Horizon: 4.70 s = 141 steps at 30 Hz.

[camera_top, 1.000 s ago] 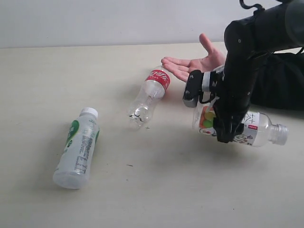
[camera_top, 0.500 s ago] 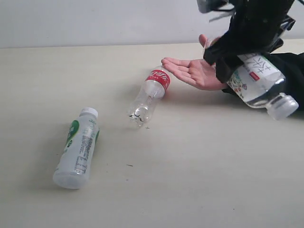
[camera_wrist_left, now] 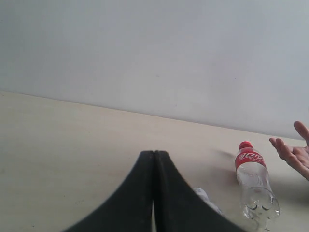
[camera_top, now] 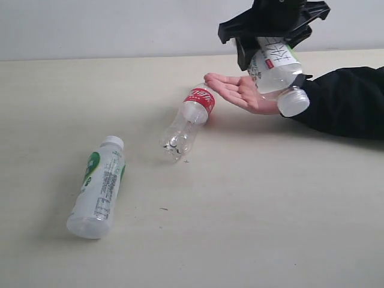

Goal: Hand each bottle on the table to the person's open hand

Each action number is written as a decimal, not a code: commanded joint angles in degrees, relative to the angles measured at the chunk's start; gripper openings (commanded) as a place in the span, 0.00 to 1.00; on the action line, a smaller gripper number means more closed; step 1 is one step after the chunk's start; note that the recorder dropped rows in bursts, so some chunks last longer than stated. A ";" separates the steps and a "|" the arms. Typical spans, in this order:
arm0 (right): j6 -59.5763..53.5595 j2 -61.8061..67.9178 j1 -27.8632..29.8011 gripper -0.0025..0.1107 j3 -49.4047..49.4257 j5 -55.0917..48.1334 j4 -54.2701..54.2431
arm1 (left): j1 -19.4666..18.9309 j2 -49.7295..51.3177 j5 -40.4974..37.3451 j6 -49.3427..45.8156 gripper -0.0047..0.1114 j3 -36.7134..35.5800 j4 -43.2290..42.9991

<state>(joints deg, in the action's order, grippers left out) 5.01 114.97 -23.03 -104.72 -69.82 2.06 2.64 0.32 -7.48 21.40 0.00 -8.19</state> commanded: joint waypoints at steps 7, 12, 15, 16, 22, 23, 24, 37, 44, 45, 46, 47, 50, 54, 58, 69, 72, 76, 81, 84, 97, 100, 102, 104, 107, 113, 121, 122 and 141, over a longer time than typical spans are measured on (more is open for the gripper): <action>-0.48 11.28 4.13 0.02 -12.39 -0.14 -1.25 | 0.22 -0.32 0.26 -0.04 0.04 0.00 -0.19; -2.08 16.01 5.22 0.02 -14.15 -0.14 -1.57 | 0.22 -0.32 0.26 -0.04 0.04 0.00 -0.19; -1.83 17.82 5.22 0.02 -14.15 -0.14 -2.06 | 0.22 -0.32 0.26 -0.04 0.04 0.00 -0.19; -1.83 18.09 5.22 0.02 -14.15 -0.14 -2.06 | 0.22 -0.32 0.26 -0.04 0.04 0.00 -0.19; -1.83 18.92 5.10 0.02 -14.15 -0.14 -2.46 | 0.22 -0.32 0.26 -0.04 0.04 0.00 -0.19; -1.83 18.92 5.10 0.05 -14.15 -0.14 -2.06 | 0.22 -0.32 0.26 -0.04 0.04 0.00 -0.19; -1.83 18.92 5.10 0.10 -14.15 -0.14 -2.06 | 0.22 -0.32 0.26 -0.04 0.04 0.00 -0.19; -1.83 18.92 5.10 0.64 -14.15 -0.14 -2.06 | 0.22 -0.32 0.26 -0.04 0.04 0.00 -0.19; -1.83 18.92 5.10 0.74 -14.15 -0.14 -2.06 | 0.22 -0.32 0.26 -0.04 0.04 0.00 -0.19; -1.83 18.92 5.10 0.74 -14.15 -0.14 -2.06 | 0.22 -0.32 0.26 -0.04 0.04 0.00 -0.19; -1.83 18.92 5.10 0.74 -14.15 -0.14 -2.06 | 0.22 -0.32 0.26 -0.04 0.04 0.00 -0.19; -1.83 18.92 5.10 0.75 -14.15 -0.14 -2.06 | 0.22 -0.32 0.26 -0.04 0.04 0.00 -0.19; -1.83 18.44 5.10 0.75 -14.15 -0.14 -2.06 | 0.22 -0.32 0.26 -0.04 0.04 0.00 -0.19; -1.83 17.20 5.10 0.75 -14.15 -0.14 -2.06 | 0.22 -0.32 0.26 -0.04 0.04 0.00 -0.19; -1.83 15.03 5.10 0.75 -14.15 -0.14 -2.06 | 0.22 -0.32 0.26 -0.04 0.04 0.00 -0.19; -5.01 7.73 5.10 0.73 -14.15 -0.14 -6.66 | 0.22 -0.32 0.26 -0.04 0.04 0.00 -0.19; -5.01 4.11 5.10 0.54 -13.44 -0.14 -7.09 | 0.22 -0.32 0.26 -0.04 0.04 0.00 -0.19; -5.01 -2.74 5.10 0.09 -8.42 -0.14 -5.84 | 0.22 -0.32 0.26 -0.04 0.04 0.00 -0.19; -5.32 -15.65 5.10 0.03 4.59 3.13 -6.36 | 0.22 -0.32 0.26 -0.04 0.04 0.00 -0.19; -8.39 -24.99 5.10 0.03 15.57 9.85 -10.20 | 0.22 -0.32 0.26 -0.04 0.04 0.00 -0.19; -24.63 -68.59 5.10 0.03 70.62 44.50 -29.12 | 0.22 -0.32 0.26 -0.04 0.04 0.00 -0.19; -31.57 -76.24 5.10 0.03 78.91 47.72 -40.09 | 0.22 -0.32 0.26 -0.04 0.04 0.00 -0.19; -40.46 -81.20 5.10 0.03 83.86 49.24 -48.83 | 0.22 -0.32 0.26 -0.04 0.04 0.00 -0.19; -49.35 -85.68 5.10 0.03 88.37 50.82 -58.43 | 0.22 -0.32 0.26 -0.04 0.04 0.00 -0.19; -62.44 -91.38 5.10 0.03 93.16 52.03 -70.96 | 0.22 -0.32 0.26 -0.04 0.04 0.00 -0.19; -66.61 -97.01 5.10 0.03 95.70 49.59 -75.72 | 0.22 -0.32 0.26 -0.04 0.04 0.00 -0.19; -66.34 -97.51 5.10 0.03 95.70 49.32 -76.07 | 0.22 -0.32 0.26 -0.04 0.04 0.00 -0.19; -66.34 -97.51 5.10 0.03 95.70 49.32 -76.07 | 0.22 -0.32 0.26 -0.04 0.04 0.00 -0.19; -13.32 -97.51 5.10 0.03 95.74 57.81 -29.55 | 0.22 -0.32 0.26 -0.04 0.04 0.00 -0.19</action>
<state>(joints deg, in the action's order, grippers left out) -27.12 17.86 -17.94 -9.38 -13.18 -43.01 2.64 0.32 -7.48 21.40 0.00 -8.19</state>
